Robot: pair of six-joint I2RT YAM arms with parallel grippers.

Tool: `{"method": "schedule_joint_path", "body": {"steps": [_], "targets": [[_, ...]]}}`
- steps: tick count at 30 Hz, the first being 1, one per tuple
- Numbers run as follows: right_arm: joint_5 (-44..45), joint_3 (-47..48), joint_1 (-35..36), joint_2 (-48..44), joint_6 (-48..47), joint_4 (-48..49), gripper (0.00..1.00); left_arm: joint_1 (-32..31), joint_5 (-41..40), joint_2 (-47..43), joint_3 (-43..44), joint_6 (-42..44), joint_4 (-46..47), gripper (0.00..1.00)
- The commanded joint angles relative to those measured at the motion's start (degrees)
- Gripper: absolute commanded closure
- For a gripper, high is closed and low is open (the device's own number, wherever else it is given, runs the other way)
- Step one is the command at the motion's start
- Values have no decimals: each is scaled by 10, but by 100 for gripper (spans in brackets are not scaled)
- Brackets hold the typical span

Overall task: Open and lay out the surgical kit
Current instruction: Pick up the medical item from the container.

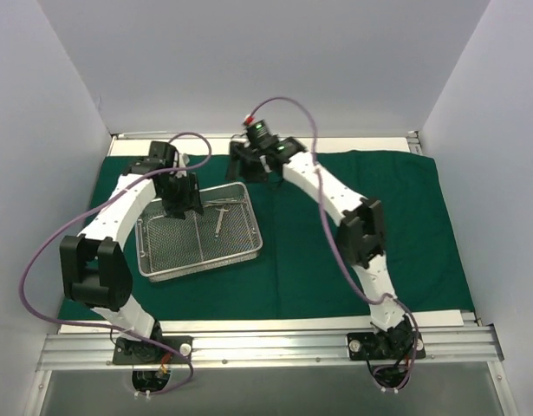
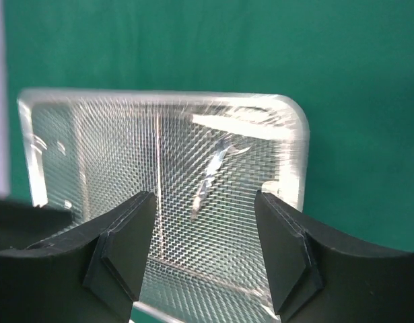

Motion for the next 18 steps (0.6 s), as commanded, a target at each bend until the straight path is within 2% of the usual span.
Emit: {"method": "schedule_joint_path", "body": {"steps": [1, 5, 10, 18], "targets": [[14, -45, -63, -118, -3, -18, 39, -37, -42, 39, 29, -6, 51, 35], [13, -131, -131, -212, -24, -13, 40, -88, -86, 94, 49, -30, 67, 41], [0, -230, -160, -271, -41, -7, 40, -126, -159, 166, 92, -30, 51, 42], [-16, -276, -192, -310, -48, -6, 40, -131, -173, 223, 110, -21, 54, 44]]}}
